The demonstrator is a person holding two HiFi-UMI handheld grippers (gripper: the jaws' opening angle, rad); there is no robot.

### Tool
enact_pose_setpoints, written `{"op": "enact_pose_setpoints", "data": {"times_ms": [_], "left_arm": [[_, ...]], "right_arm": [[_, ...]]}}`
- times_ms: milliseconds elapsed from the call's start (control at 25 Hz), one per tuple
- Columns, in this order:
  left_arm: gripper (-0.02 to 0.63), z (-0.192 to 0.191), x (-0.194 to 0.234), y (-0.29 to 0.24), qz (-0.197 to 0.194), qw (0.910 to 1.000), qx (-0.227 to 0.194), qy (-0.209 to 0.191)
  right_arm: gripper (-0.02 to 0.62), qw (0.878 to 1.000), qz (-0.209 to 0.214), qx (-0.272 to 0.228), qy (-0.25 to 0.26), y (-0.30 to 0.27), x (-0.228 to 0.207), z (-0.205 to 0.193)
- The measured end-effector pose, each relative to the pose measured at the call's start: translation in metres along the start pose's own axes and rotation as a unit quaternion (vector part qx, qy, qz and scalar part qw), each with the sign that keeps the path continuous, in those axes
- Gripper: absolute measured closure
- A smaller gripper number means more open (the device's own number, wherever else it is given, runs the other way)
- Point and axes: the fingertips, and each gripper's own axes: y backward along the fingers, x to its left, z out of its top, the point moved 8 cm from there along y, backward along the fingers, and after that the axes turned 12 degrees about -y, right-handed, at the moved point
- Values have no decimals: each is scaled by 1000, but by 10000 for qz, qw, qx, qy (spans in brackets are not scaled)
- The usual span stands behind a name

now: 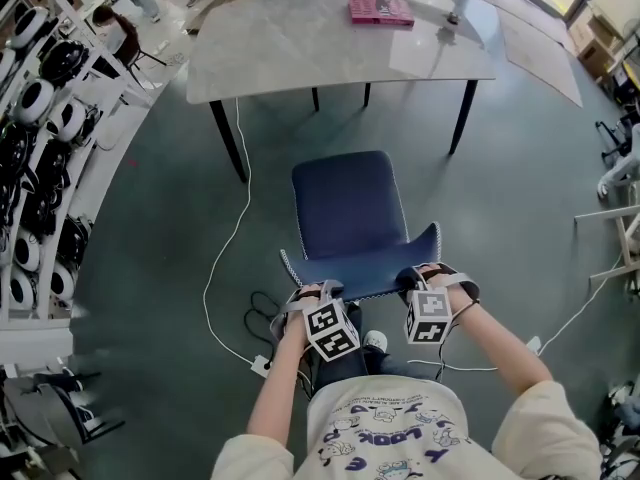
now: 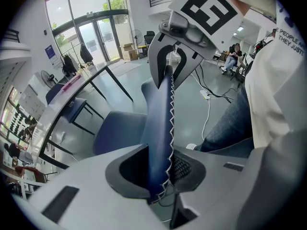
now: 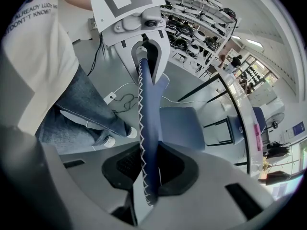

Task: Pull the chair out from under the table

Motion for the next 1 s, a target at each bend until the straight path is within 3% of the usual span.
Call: {"op": "enact_pose_setpoints", "data": {"times_ms": [1000], "left_arm": [[506,7,-61,6,68,9995,207,217]], "right_arm": [[520,9994,186,7,286,9,52,-18]]}}
